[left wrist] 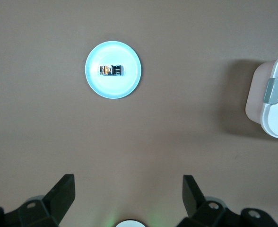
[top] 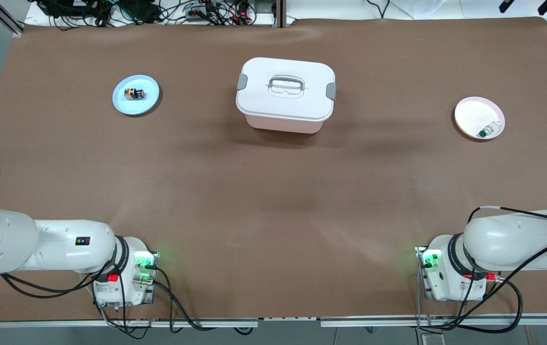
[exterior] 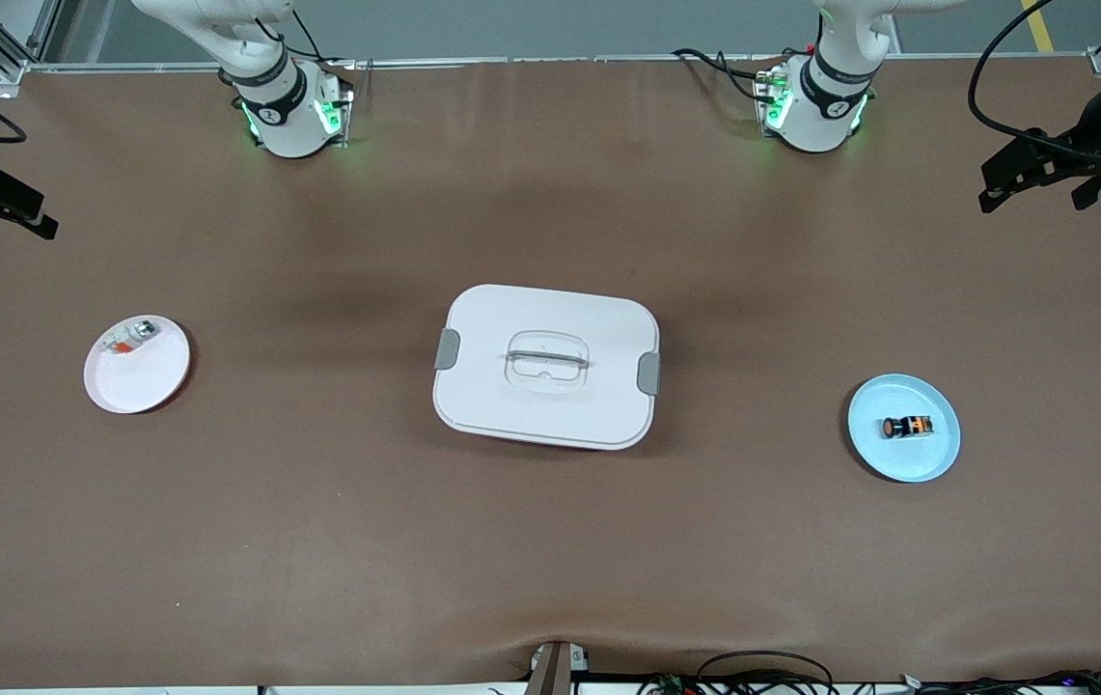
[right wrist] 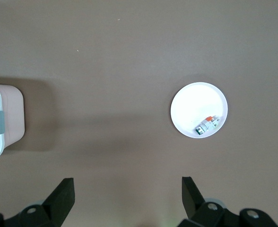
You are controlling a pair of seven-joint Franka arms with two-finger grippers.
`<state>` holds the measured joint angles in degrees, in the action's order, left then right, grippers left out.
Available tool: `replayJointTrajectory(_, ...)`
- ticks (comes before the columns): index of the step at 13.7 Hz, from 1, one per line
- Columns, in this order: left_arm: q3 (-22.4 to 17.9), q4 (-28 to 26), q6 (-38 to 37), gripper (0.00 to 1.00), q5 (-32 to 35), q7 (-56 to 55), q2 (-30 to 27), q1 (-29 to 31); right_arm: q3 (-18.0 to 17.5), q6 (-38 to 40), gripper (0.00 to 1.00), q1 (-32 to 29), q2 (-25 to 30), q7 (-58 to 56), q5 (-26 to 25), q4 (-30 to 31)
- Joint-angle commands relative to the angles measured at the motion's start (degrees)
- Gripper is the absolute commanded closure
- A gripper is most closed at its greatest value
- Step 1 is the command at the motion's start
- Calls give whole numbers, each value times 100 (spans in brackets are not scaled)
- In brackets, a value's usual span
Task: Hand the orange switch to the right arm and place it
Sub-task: 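Reach the left gripper down to the orange switch on the blue plate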
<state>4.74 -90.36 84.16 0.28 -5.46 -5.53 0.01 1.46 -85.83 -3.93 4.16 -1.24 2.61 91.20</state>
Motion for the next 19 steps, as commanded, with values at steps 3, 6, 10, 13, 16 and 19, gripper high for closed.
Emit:
replayJointTrajectory(3, 0, 133, -67, 0, 42, 54, 60, 16, 3, -22, 0, -73, 147, -148, 64, 144)
replayJointTrajectory(6, -9, 133, -49, 0, 51, 72, 288, 43, 3, -31, 0, -73, 147, -201, 64, 144)
replayJointTrajectory(10, -9, -480, 862, 0, 86, 89, 526, 333, 3, -22, 0, -73, 147, -201, 64, 144)
replayJointTrajectory(13, -9, -1411, 2223, 0, 95, 361, 692, 552, 3, -31, 0, -73, 147, -201, 64, 144)
replayJointTrajectory(16, -9, -1713, 3165, 0, 226, 694, 1245, 806, 3, -31, 0, -73, 138, -201, 64, 144)
replayJointTrajectory(19, 0, -1739, 3974, 0, 227, 1003, 1957, 983, 3, -31, 0, -73, 138, -201, 64, 144)
